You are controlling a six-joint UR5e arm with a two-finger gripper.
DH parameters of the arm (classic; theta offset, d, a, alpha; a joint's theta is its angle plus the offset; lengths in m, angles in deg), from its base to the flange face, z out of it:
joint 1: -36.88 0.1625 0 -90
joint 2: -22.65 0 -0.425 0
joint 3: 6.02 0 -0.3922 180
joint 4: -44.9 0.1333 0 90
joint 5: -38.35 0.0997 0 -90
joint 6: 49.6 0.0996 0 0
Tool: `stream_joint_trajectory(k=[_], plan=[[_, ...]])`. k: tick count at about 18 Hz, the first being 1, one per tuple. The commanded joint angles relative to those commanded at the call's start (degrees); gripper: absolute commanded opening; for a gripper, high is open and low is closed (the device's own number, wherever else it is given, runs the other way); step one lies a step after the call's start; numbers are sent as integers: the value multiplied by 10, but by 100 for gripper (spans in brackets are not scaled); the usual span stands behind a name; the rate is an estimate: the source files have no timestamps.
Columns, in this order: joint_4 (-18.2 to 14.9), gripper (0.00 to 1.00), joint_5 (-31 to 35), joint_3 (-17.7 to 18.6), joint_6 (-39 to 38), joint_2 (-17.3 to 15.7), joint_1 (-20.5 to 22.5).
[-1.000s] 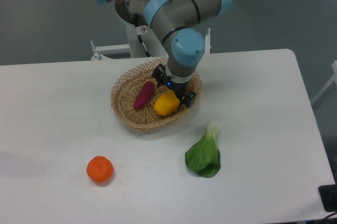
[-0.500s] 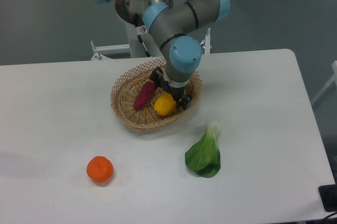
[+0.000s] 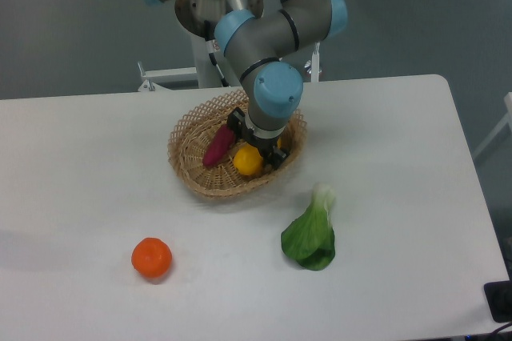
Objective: Pick up the mango from the basket
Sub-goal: 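Lower the gripper onto the yellow mango and close on it, then lift the held mango up out of the basket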
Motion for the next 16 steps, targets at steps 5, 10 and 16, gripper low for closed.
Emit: stream_joint_trajectory(k=[5,10,16], plan=[[-10,27,-1,-12,2,-14,4],[-10,27,-2,-43,1,-13,16],[-11,28,-7,-83,2,-14,45]])
